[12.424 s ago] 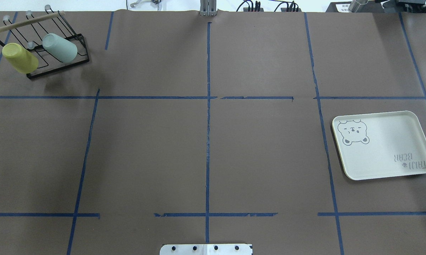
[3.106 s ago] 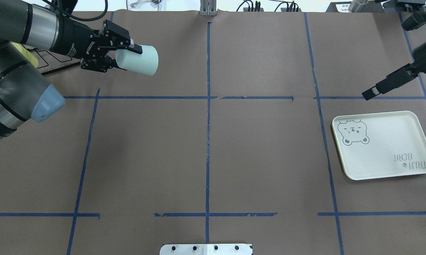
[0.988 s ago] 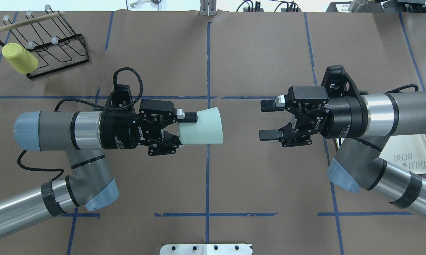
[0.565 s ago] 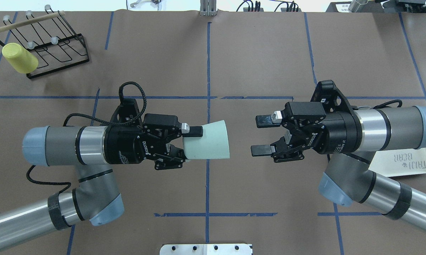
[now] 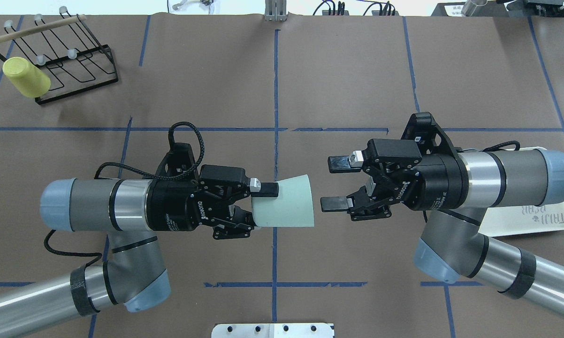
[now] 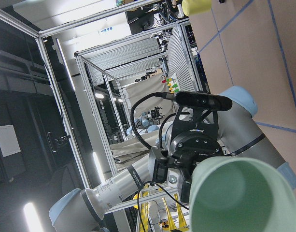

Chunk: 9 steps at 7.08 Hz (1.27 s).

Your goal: Left arm grabs green cup and hands to right arm on tray

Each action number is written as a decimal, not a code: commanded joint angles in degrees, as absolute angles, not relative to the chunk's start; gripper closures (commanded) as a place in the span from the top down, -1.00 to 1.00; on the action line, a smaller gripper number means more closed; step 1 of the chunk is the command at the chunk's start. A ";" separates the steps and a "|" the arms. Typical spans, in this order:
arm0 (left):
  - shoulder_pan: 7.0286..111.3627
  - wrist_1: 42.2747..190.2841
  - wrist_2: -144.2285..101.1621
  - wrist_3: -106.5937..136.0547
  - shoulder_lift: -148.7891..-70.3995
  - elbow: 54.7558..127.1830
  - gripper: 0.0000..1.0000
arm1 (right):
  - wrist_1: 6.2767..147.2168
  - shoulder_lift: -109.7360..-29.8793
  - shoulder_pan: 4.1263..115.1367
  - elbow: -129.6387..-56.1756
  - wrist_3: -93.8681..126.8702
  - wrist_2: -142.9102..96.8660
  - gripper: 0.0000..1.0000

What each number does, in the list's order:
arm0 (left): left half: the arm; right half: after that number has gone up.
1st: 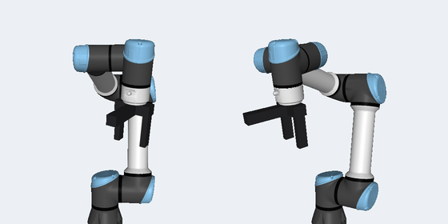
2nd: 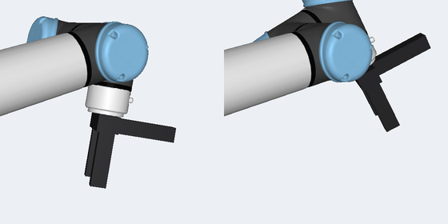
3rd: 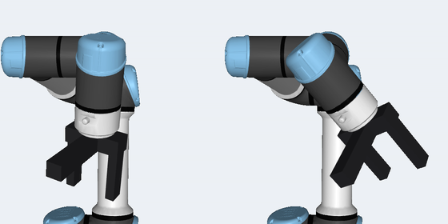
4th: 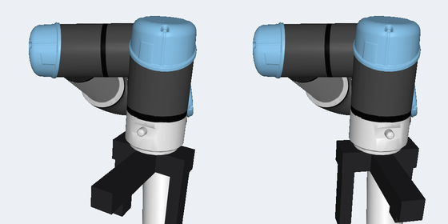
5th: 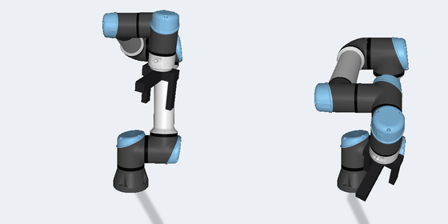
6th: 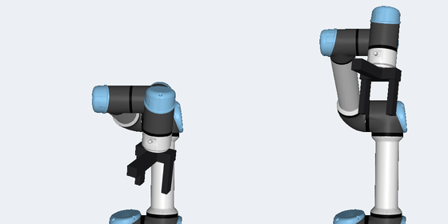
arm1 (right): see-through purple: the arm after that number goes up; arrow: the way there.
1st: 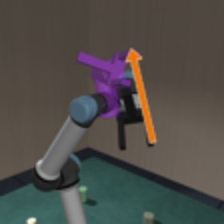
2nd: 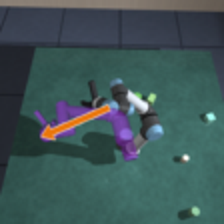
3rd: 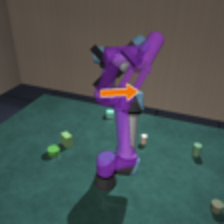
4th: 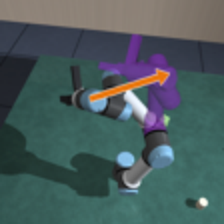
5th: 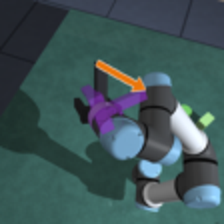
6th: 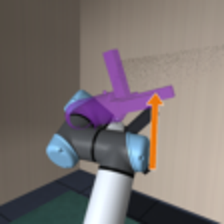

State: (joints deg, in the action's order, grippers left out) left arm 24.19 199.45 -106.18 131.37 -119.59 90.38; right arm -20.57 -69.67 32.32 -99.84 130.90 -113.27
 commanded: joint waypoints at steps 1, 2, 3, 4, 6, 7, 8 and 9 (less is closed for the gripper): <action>22.86 199.34 -106.17 131.48 -119.62 91.14 -0.61 | -20.39 -69.52 32.08 -99.67 130.70 -111.63 0.96; 22.24 199.25 -106.17 131.40 -119.62 91.32 -0.61 | -20.39 -69.09 32.08 -99.06 130.52 -110.84 0.96; 21.89 199.16 -106.17 131.40 -119.62 91.32 -0.61 | -20.39 -68.82 32.08 -98.79 130.60 -110.92 0.97; 21.88 199.16 -106.08 131.40 -119.62 91.41 -0.61 | -20.39 -68.56 31.38 -98.79 130.52 -110.92 0.97; 21.62 199.07 -104.78 131.31 -119.79 91.32 -0.61 | -20.65 -68.64 29.98 -99.05 130.52 -111.09 0.97; 21.62 199.07 -104.59 131.31 -119.79 91.32 -0.61 | -20.74 -68.73 29.62 -99.23 130.52 -111.27 0.90; 21.62 199.07 -104.59 131.31 -119.79 91.32 -0.61 | -20.74 -68.64 29.53 -99.23 130.43 -111.27 0.29; 21.62 199.07 -104.50 131.31 -119.79 91.32 -0.60 | -20.74 -68.82 29.53 -99.32 130.34 -111.44 -0.14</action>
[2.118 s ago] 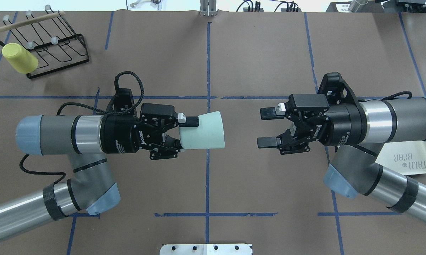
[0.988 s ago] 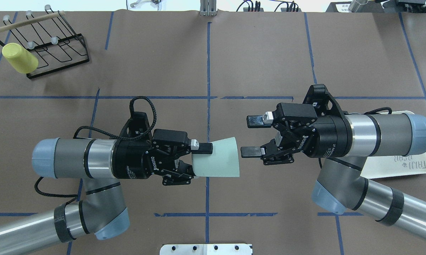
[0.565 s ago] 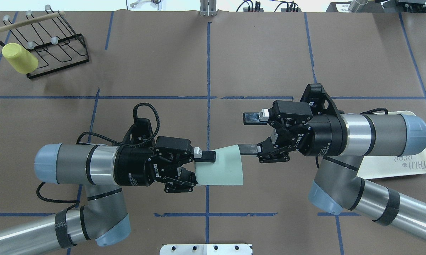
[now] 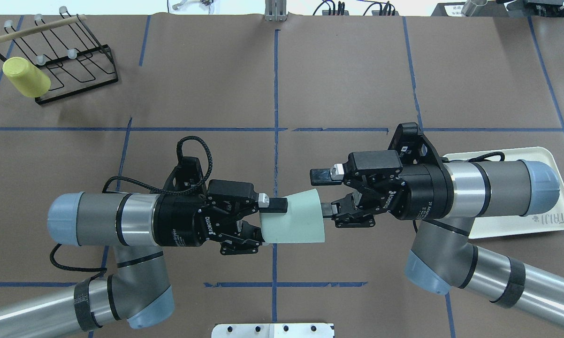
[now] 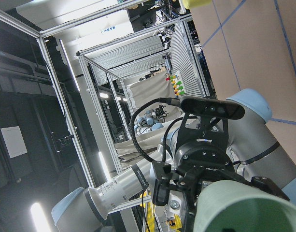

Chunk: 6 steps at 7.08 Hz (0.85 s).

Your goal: Left arm grabs green cup and hands to right arm on tray

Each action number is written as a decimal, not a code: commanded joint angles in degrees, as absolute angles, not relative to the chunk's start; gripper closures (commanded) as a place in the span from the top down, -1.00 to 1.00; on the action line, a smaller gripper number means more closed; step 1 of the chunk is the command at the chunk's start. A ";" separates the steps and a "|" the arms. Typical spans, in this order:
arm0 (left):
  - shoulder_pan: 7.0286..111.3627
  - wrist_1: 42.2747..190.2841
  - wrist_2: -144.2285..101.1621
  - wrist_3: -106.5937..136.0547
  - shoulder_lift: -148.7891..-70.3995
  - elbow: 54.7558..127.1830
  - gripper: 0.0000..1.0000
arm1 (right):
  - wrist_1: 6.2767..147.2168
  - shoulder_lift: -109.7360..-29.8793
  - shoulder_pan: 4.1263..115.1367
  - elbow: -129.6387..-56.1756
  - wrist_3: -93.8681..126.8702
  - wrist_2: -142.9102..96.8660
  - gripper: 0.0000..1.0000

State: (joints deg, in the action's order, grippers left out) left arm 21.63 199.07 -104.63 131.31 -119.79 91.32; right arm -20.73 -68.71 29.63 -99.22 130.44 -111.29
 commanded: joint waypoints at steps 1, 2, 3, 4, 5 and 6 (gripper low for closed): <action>21.62 199.07 -104.50 131.31 -119.71 91.32 -0.60 | -20.74 -68.73 29.53 -99.32 129.99 -111.45 -0.43; 21.62 199.07 -104.50 131.31 -119.71 91.32 -0.54 | -20.74 -68.82 29.53 -99.32 129.73 -111.45 -0.61; 21.62 199.07 -104.50 131.31 -119.71 91.32 -0.48 | -20.74 -69.17 29.44 -99.40 129.29 -111.36 -0.78; 21.62 199.07 -104.50 131.22 -119.71 91.23 -0.19 | -21.53 -69.26 29.36 -99.40 128.94 -111.36 -0.91; 21.62 199.07 -104.50 131.22 -119.71 91.14 -0.01 | -21.62 -69.26 29.27 -99.40 129.02 -111.27 -0.98; 21.62 199.07 -104.41 131.13 -119.79 91.14 0.00 | -21.53 -69.34 29.18 -99.40 129.02 -111.10 -1.00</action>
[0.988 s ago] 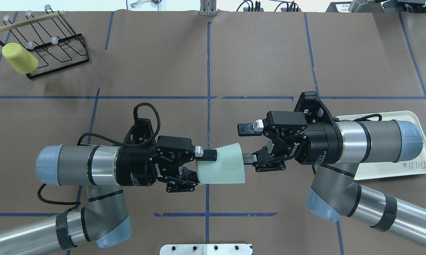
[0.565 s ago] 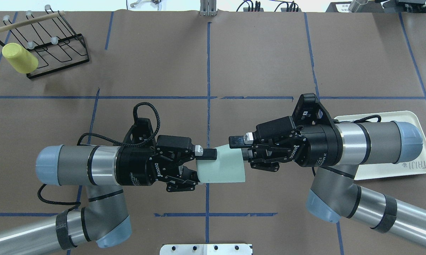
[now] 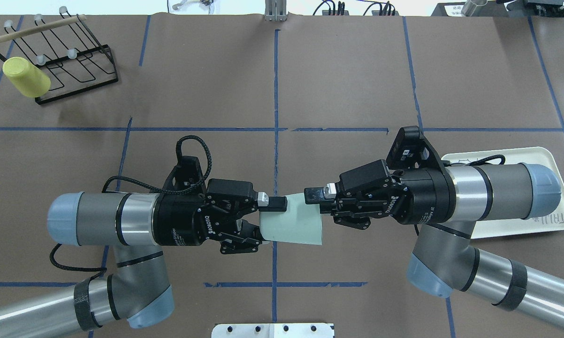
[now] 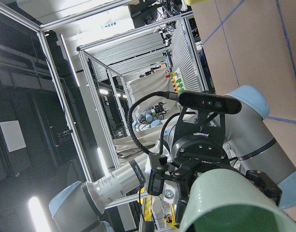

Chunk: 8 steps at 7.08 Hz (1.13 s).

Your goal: Left arm grabs green cup and hands to right arm on tray

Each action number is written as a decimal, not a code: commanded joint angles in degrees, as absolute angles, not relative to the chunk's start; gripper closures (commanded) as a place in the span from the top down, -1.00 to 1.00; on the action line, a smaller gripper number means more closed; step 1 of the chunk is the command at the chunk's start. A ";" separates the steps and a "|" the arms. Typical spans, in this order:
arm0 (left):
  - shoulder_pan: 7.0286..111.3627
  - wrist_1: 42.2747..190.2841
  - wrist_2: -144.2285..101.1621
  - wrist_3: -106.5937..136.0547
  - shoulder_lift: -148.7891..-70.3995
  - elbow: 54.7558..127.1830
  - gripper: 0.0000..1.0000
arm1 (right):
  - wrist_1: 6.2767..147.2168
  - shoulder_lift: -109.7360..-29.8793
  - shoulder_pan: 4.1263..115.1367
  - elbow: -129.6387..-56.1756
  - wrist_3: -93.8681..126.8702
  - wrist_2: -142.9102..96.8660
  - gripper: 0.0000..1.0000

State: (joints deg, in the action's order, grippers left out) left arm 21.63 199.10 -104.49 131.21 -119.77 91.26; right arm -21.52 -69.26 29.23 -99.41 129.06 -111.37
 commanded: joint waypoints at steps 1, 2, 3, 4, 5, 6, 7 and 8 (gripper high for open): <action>21.62 199.07 -104.41 131.13 -119.79 91.23 0.18 | -21.53 -69.35 29.18 -99.40 129.11 -111.01 -1.00; 21.62 199.07 -104.33 131.13 -119.71 91.23 0.29 | -21.36 -69.35 29.18 -99.32 129.11 -110.92 -1.00; 21.62 199.16 -103.63 131.13 -119.71 91.23 0.43 | -21.10 -69.43 29.18 -99.14 129.11 -111.09 -1.00; 21.62 199.16 -103.62 131.13 -119.71 91.23 0.60 | -20.66 -69.43 29.27 -99.14 129.11 -111.18 -1.00; 21.62 198.99 -103.54 131.13 -119.71 91.40 1.00 | -20.31 -69.52 29.35 -99.14 129.11 -111.36 -1.00; 21.62 198.90 -103.54 131.13 -119.71 91.58 1.00 | -20.30 -70.30 29.36 -99.23 129.11 -111.53 -1.00; 21.62 198.90 -103.10 131.13 -119.79 91.58 1.00 | -20.22 -70.66 29.36 -99.32 129.11 -111.62 -1.00; 21.62 199.07 -102.92 131.22 -119.71 91.58 1.00 | -20.21 -70.84 29.44 -99.40 129.11 -111.62 -1.00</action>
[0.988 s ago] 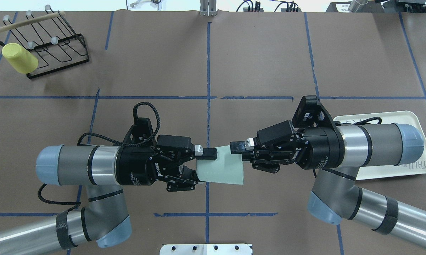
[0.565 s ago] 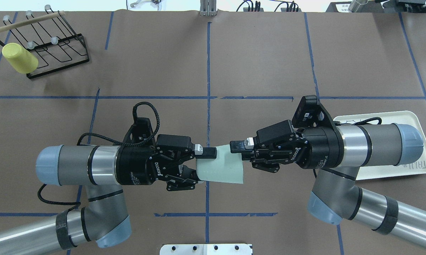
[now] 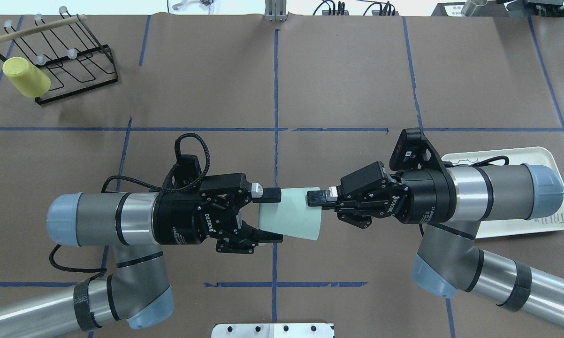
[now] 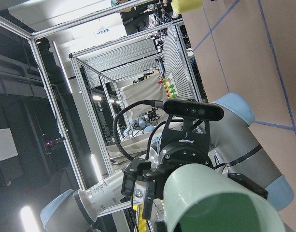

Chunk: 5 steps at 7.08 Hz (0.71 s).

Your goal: Left arm grabs green cup and hands to right arm on tray

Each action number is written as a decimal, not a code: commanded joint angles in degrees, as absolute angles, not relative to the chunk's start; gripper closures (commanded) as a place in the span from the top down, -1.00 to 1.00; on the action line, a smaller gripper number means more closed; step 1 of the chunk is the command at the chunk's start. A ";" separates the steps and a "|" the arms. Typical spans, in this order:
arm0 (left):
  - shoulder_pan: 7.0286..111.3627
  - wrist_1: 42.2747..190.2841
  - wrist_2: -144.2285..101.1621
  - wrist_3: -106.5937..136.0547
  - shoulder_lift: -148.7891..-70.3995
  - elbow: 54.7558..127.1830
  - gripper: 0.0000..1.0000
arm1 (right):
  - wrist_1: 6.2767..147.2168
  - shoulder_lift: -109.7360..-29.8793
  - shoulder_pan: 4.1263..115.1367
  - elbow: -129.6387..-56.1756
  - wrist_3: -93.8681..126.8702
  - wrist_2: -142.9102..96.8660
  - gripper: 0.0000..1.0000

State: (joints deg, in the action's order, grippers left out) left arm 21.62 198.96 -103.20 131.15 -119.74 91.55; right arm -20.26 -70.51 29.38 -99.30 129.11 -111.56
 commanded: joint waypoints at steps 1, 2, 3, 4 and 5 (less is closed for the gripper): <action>21.71 198.99 -102.92 131.13 -119.62 92.10 1.00 | -20.21 -71.54 29.53 -99.75 129.11 -111.71 -1.00; 21.80 198.64 -102.66 130.87 -119.01 92.89 1.00 | -20.56 -73.63 29.97 -100.28 129.11 -111.97 -1.00; 22.14 198.63 -99.18 130.35 -118.74 92.90 1.00 | -21.18 -77.22 31.19 -101.50 129.02 -111.80 -1.00; 22.15 198.46 -95.40 129.12 -117.35 92.20 1.00 | -22.05 -80.65 33.99 -102.56 129.02 -111.54 -1.00; 22.24 198.11 -95.27 127.02 -116.73 92.02 1.00 | -22.06 -84.95 37.93 -103.70 128.85 -111.36 -1.00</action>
